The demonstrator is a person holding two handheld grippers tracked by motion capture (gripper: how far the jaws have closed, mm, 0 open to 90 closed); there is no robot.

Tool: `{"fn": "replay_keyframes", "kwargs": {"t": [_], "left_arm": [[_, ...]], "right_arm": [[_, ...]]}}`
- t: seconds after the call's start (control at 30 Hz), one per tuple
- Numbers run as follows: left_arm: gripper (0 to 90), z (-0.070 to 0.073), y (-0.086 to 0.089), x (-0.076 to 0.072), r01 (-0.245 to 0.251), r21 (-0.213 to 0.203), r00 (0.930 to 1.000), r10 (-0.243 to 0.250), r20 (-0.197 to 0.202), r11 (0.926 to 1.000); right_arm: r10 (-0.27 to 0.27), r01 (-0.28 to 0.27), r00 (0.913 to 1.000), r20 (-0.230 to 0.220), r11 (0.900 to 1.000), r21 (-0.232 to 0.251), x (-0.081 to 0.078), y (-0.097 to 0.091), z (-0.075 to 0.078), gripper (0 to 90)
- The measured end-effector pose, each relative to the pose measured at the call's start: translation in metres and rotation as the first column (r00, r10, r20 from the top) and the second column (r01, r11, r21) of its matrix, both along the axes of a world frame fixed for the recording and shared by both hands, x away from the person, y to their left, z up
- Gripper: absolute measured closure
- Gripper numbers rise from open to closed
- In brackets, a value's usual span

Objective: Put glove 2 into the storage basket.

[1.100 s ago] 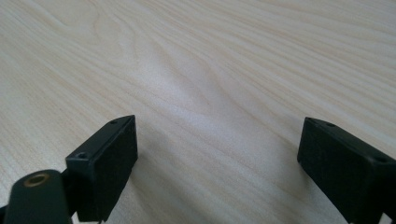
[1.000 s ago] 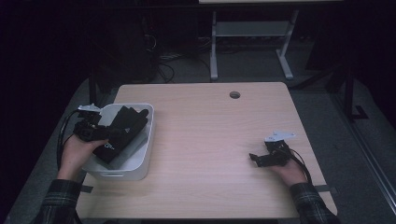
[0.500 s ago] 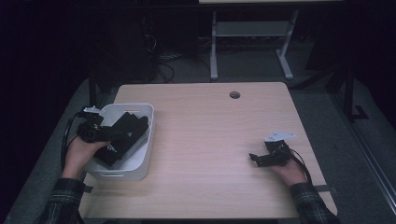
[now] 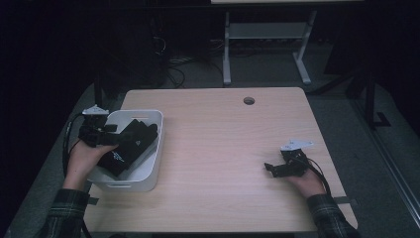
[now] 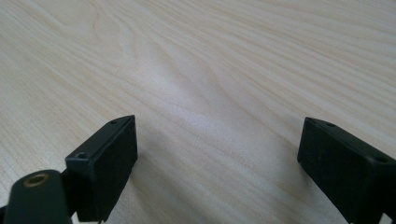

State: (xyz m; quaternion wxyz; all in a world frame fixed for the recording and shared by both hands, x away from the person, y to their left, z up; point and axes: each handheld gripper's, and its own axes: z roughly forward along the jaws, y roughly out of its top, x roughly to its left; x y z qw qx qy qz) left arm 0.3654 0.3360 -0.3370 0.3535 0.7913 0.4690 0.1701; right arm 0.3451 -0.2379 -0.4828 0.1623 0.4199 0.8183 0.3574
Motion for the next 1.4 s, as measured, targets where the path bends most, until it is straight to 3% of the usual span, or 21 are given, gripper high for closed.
{"fn": "replay_keyframes", "kwargs": {"t": [0.3, 0.53, 0.8, 1.4], "left_arm": [[24.4, 0.006, -0.044, -0.001, 0.108, -0.034, 0.9937, -0.107, 0.032, 0.9935], [24.4, 0.004, -0.08, 0.002, 0.185, -0.049, 0.9822, -0.184, 0.04, 0.9814], [24.4, -0.003, -0.112, 0.004, 0.235, -0.077, 0.9717, -0.232, 0.045, 0.969], [24.3, -0.034, -0.174, -0.008, 0.363, -0.095, 0.9318, -0.362, 0.022, 0.927]], "right_arm": [[-0.002, 0.002, 1.0, 0.0, 1.0, -0.001, 0.0, 0.0, 0.0, 11.8], [-0.003, 0.003, 1.0, 0.0, 1.0, 0.0, 0.0, 0.0, 0.0, 11.8], [-0.003, 0.003, 1.0, 0.0, 1.0, 0.0, 0.0, 0.0, 0.0, 11.8], [0.003, -0.003, 1.0, 0.002, 1.0, -0.004, 0.0, 0.0, 0.0, 11.7]]}}
